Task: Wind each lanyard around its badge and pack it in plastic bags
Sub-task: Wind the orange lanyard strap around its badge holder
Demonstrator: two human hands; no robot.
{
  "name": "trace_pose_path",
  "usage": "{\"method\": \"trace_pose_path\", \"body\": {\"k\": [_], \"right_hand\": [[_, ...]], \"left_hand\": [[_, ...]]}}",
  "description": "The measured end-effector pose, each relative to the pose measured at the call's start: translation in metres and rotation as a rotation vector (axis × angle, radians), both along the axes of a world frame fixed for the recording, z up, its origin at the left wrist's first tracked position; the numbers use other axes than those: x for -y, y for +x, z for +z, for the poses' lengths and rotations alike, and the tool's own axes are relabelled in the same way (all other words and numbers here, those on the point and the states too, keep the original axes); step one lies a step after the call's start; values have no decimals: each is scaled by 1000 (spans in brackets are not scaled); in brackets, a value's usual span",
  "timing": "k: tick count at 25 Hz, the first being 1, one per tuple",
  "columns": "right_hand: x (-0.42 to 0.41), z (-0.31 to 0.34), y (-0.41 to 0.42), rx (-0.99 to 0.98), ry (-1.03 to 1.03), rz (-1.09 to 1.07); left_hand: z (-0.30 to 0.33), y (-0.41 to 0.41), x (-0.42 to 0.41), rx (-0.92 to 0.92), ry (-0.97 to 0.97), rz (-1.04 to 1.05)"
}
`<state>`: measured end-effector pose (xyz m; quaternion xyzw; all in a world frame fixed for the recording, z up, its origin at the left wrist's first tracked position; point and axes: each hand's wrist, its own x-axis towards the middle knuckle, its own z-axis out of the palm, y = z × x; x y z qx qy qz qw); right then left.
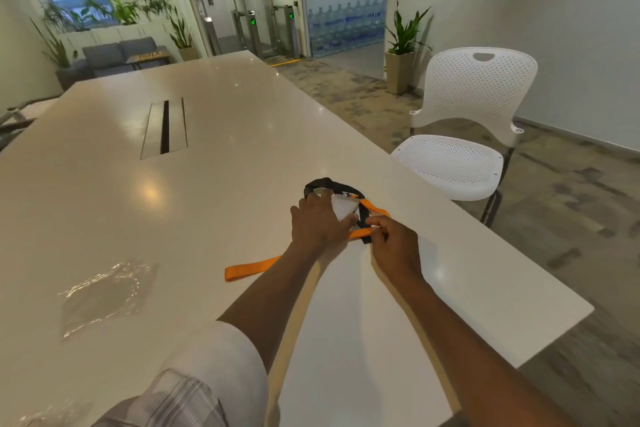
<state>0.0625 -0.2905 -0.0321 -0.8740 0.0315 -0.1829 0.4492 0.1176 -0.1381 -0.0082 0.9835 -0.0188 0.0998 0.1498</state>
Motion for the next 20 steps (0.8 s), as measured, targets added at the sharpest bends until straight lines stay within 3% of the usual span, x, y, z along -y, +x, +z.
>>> {"method": "trace_pose_path", "body": {"k": [4, 15, 18, 20], "right_hand": [[-1, 0, 1, -13, -22, -1], [2, -4, -1, 75, 80, 20], [4, -1, -5, 154, 174, -16], [1, 6, -8, 192, 218, -17]], "left_hand": [[2, 12, 3, -106, -16, -30], [23, -4, -27, 67, -160, -141], [43, -17, -47, 127, -330, -169], [60, -27, -66, 90, -602, -169]]}}
